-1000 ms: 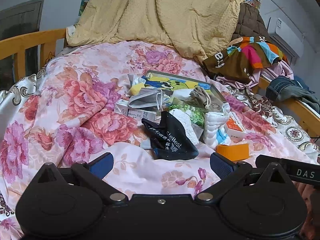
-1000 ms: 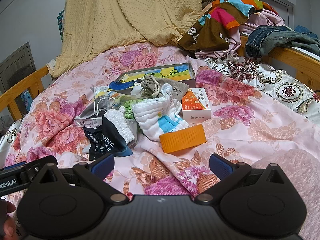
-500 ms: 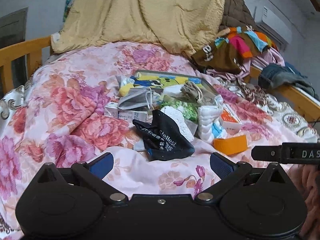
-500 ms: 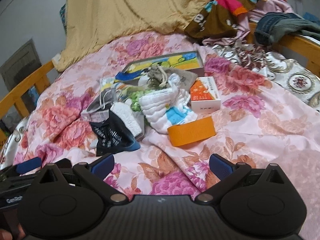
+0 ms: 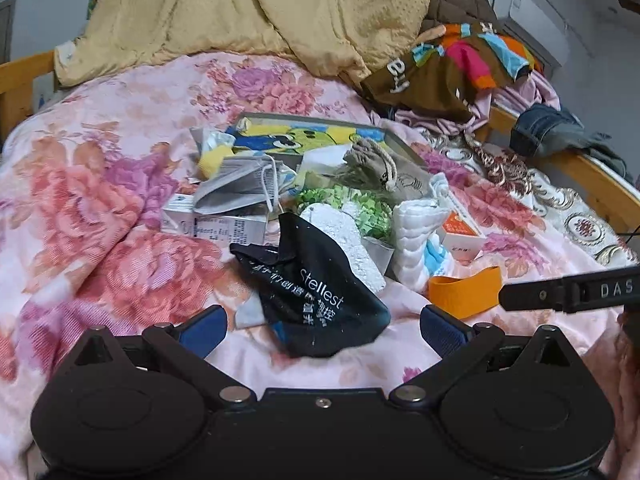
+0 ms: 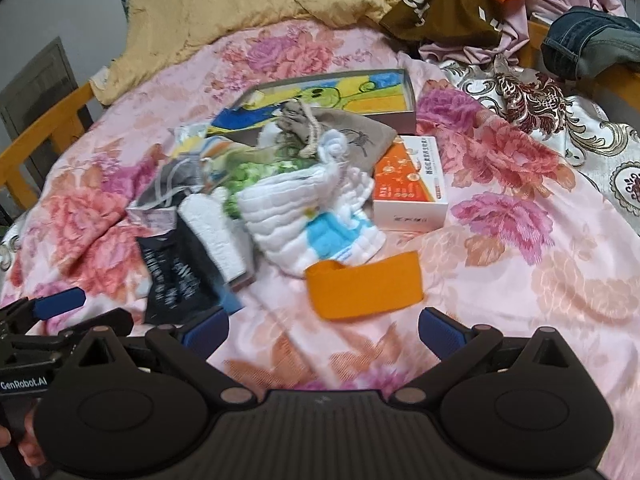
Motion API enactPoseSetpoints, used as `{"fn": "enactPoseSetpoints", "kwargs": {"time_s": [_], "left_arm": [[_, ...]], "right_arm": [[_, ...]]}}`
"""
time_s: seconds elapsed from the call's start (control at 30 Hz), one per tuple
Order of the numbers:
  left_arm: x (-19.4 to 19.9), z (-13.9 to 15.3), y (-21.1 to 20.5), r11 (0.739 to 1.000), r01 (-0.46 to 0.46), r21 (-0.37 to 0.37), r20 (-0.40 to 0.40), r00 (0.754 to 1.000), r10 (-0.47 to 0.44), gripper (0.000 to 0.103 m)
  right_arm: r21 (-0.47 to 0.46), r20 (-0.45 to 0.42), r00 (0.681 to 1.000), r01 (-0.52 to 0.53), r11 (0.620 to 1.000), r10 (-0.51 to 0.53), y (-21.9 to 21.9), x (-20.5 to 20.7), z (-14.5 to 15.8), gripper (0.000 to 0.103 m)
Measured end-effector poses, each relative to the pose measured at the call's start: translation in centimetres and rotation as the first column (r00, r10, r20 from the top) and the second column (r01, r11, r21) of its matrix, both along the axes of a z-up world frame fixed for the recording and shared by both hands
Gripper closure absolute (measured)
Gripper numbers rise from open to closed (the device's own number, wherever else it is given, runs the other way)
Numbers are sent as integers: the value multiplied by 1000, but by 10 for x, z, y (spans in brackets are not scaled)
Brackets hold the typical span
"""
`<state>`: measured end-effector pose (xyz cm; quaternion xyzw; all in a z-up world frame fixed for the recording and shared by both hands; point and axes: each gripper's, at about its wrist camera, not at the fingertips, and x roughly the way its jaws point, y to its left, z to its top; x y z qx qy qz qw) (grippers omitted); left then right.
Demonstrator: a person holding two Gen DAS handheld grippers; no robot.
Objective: Organize soft objects
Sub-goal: 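Move left gripper to black Stellest bag while right gripper approaches orange silicone band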
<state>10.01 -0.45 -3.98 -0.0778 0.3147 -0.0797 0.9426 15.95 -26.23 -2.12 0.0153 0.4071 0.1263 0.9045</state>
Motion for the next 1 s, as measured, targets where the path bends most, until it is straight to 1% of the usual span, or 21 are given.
{"fn": "enactPoseSetpoints", "kwargs": {"time_s": [0.1,0.27,0.43,0.53,0.63,0.73,0.83,1.0], "left_arm": [[17,-8,-2,1000,3,-12,-17,1000,-4,1],[41,-21,-5,998,4,-64,-59,998,-8,1],[60,-31,-9,994,-18,-106,-88,996,8,1],[68,-35,-12,993,-21,-117,-107,994,8,1],[75,-39,-15,993,-32,-117,-131,991,17,1],[80,-42,-15,990,-48,-130,-148,989,28,1],[81,-46,-13,986,-62,-152,-151,988,39,1],[80,-50,-13,987,-45,-156,-144,989,23,1]], "right_arm": [[-1,-21,1000,-5,1000,5,-2,20,-5,0],[43,-77,997,23,999,-20,-8,45,-16,0],[26,-105,991,89,996,-86,-12,63,-26,0],[12,-109,988,109,994,-107,-14,75,-33,0],[23,-160,979,133,991,-127,-16,88,-44,0],[53,-203,972,136,989,-123,-18,95,-53,0],[66,-215,970,129,989,-112,-18,96,-55,0],[31,-216,975,64,997,-56,-5,94,-56,0]]}}
